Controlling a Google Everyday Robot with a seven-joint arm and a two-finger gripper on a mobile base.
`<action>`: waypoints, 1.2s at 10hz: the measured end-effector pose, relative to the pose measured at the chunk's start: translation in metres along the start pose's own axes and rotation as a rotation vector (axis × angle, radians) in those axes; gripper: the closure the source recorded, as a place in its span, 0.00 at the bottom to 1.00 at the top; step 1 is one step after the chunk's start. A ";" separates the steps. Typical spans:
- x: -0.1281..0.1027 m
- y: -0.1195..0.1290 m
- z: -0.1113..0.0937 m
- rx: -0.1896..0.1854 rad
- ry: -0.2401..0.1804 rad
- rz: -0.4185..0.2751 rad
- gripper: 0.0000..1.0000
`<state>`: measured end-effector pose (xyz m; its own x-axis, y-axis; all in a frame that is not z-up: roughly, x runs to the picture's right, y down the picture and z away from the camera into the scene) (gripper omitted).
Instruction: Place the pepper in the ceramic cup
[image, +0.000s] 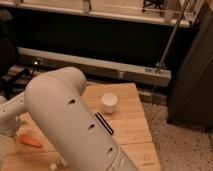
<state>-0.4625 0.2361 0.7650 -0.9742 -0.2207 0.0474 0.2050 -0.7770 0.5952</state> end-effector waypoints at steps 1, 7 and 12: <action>-0.001 -0.002 0.009 0.013 -0.009 0.004 0.33; 0.006 -0.001 0.032 0.024 -0.006 -0.004 0.67; 0.008 -0.004 0.034 0.036 -0.008 -0.027 0.90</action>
<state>-0.4741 0.2574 0.7906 -0.9800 -0.1955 0.0371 0.1754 -0.7608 0.6249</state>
